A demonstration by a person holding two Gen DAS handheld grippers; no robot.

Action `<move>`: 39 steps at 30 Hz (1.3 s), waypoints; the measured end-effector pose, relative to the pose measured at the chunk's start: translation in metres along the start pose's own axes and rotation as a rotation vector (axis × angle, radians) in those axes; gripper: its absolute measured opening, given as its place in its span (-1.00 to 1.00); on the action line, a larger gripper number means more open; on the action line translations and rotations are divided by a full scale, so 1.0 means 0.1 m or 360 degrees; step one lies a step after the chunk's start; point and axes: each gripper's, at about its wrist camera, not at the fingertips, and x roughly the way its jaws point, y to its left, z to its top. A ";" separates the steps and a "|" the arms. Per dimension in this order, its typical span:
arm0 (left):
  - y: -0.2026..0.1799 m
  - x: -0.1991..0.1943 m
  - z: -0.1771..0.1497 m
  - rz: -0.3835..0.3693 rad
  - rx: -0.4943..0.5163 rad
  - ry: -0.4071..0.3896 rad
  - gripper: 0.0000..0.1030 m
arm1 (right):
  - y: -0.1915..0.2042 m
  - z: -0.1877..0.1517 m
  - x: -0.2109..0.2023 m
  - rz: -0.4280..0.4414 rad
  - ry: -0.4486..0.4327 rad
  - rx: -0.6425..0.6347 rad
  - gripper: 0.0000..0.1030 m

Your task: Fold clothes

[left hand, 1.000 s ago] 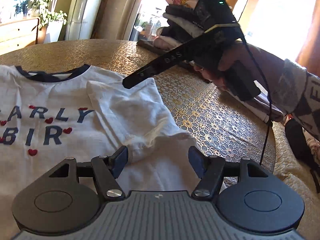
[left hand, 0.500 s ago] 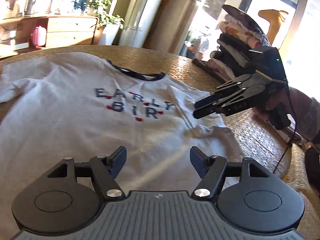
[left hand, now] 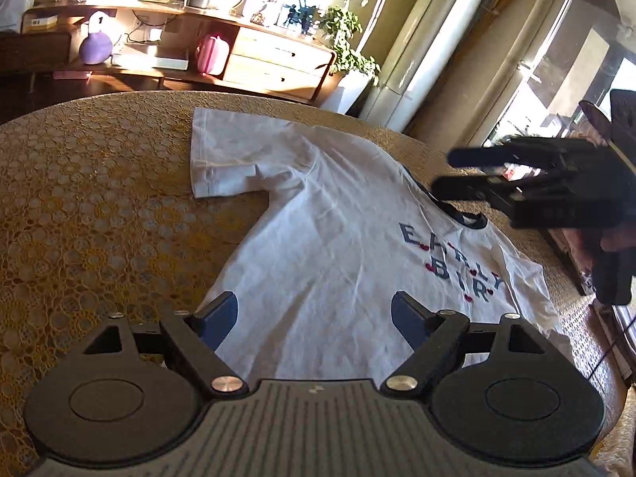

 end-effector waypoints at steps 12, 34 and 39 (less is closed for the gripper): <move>-0.04 0.00 -0.13 -0.0056 0.0141 0.0034 0.64 | 0.71 0.50 1.25 0.0099 0.0078 -0.0200 1.00; 0.80 0.84 0.93 -0.0121 -0.1005 -0.0131 0.65 | 0.06 0.49 1.10 0.0316 -0.0044 0.0398 1.00; 0.75 0.97 0.92 0.0061 -0.0990 -0.0159 0.60 | 0.08 0.46 1.14 0.0326 -0.0056 0.0402 1.00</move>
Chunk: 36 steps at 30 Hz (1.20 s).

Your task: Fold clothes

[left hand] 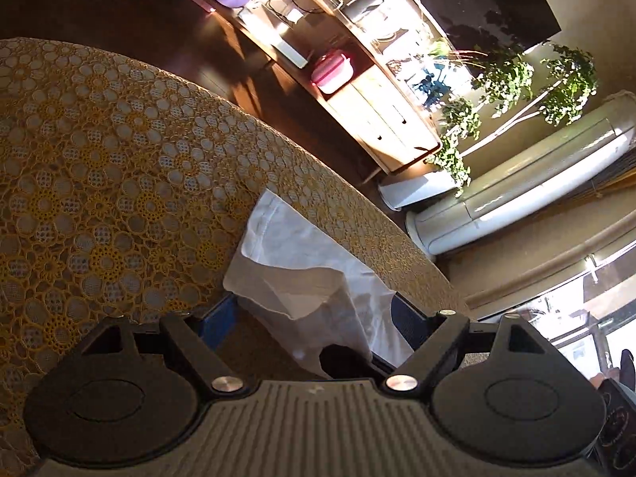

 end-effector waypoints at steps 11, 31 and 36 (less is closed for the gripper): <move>0.09 0.01 -0.09 -0.0068 0.0081 -0.0013 -0.85 | -0.12 -0.04 -0.16 0.0055 0.0034 -0.0041 1.00; -1.02 0.16 -1.25 -0.0016 0.1600 -0.0105 -0.85 | -0.03 0.55 -0.02 -0.0120 0.0224 -0.0304 1.00; -0.93 0.20 -1.26 0.0008 0.1628 -0.0074 -0.85 | 0.17 0.41 0.25 -0.0141 0.0424 -0.0422 1.00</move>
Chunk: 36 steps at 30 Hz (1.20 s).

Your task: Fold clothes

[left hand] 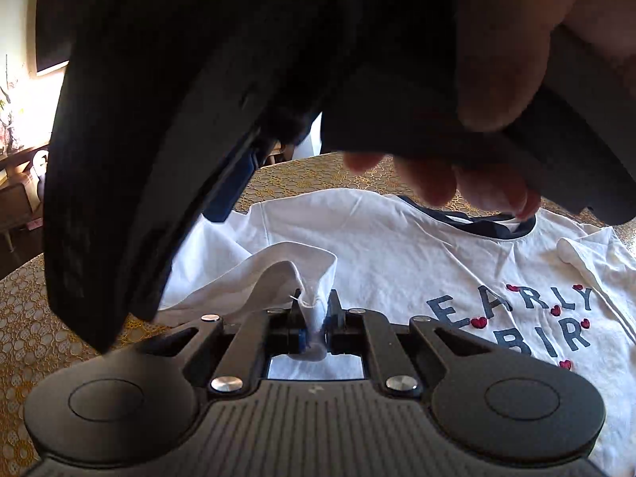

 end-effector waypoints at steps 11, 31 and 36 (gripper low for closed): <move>-0.07 0.07 0.00 0.0051 0.0056 0.0062 -0.85 | -0.07 -0.09 0.32 -0.0006 0.0180 0.0147 1.00; -0.45 -0.18 -0.08 0.0015 0.0554 0.0026 -0.84 | -1.25 -1.72 -0.70 0.0100 -0.0341 0.1382 1.00; -0.49 -0.14 -0.14 0.0009 0.0640 0.0089 -0.86 | -1.20 -1.46 -0.65 -0.0041 -0.0297 0.1110 1.00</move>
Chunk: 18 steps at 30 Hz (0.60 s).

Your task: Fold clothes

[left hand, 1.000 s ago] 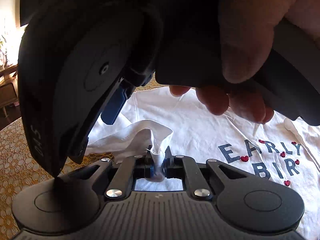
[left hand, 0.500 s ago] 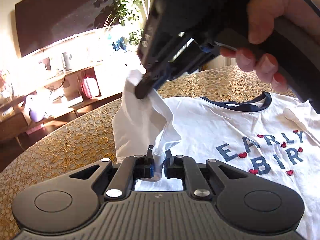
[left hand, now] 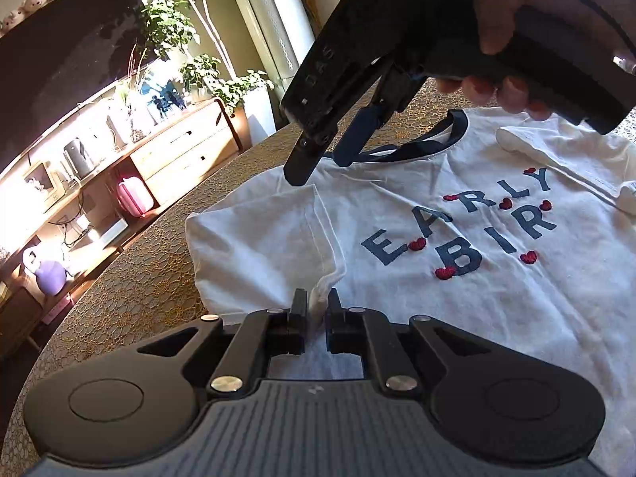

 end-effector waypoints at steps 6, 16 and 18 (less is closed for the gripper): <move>0.01 -0.01 -0.01 0.0008 -0.0014 -0.0003 -0.86 | 0.17 0.11 0.34 -0.0140 0.0075 -0.0148 1.00; 0.13 -0.09 -0.03 0.0036 -0.0102 -0.0069 -0.85 | 0.36 0.10 0.26 -0.0120 0.0025 -0.0279 1.00; 0.19 -0.18 -0.01 0.0030 -0.0112 -0.0124 -0.85 | 0.30 0.10 0.03 -0.0090 -0.0050 -0.0224 1.00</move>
